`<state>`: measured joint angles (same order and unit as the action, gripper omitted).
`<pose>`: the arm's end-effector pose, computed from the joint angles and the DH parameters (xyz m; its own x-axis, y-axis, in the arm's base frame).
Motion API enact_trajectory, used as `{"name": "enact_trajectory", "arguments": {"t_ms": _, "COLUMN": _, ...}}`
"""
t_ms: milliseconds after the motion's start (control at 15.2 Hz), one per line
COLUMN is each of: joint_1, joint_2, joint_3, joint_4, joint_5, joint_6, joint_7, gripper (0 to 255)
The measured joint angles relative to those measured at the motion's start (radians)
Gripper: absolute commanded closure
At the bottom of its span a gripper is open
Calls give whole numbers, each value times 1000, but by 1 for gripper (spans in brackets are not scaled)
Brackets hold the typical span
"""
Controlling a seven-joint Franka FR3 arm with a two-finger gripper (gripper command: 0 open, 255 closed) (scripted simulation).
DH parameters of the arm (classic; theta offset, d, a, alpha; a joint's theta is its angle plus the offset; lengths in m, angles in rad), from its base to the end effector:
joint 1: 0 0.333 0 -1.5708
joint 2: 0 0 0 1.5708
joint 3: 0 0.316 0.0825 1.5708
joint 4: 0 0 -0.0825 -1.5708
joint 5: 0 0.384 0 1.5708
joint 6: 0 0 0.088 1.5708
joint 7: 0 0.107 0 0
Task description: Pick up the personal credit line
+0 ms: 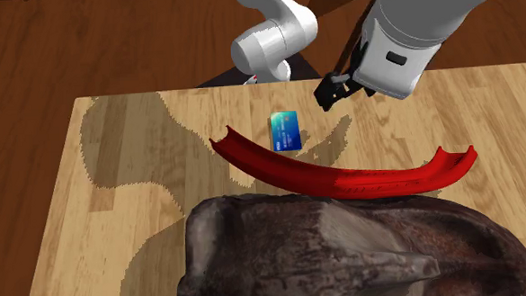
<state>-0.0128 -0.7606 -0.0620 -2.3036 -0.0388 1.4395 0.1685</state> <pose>0.2988 -0.0331 0.5958 0.9689 -0.2246 -0.1035 -0.2244 -0.9744 0.0136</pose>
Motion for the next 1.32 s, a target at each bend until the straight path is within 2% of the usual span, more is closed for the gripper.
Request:
{"name": "enact_trajectory", "arguments": {"t_ms": 198, "joint_1": -21, "joint_2": -8, "joint_3": -26, "joint_4": 3, "joint_5": -12, "joint_6": -14, "joint_7": -2, "gripper": 0}}
{"name": "enact_trajectory", "arguments": {"t_ms": 726, "joint_1": -139, "joint_2": -40, "joint_3": -167, "joint_4": 53, "joint_5": -76, "joint_6": -110, "joint_7": -1, "gripper": 0}}
{"name": "enact_trajectory", "arguments": {"t_ms": 1254, "joint_1": -157, "joint_2": -73, "joint_3": -189, "joint_4": -52, "joint_5": -94, "joint_6": -40, "joint_7": 1, "gripper": 0}}
{"name": "enact_trajectory", "arguments": {"t_ms": 1320, "joint_1": -157, "joint_2": -73, "joint_3": -190, "joint_4": -57, "joint_5": -95, "joint_6": -34, "joint_7": 0, "gripper": 255}}
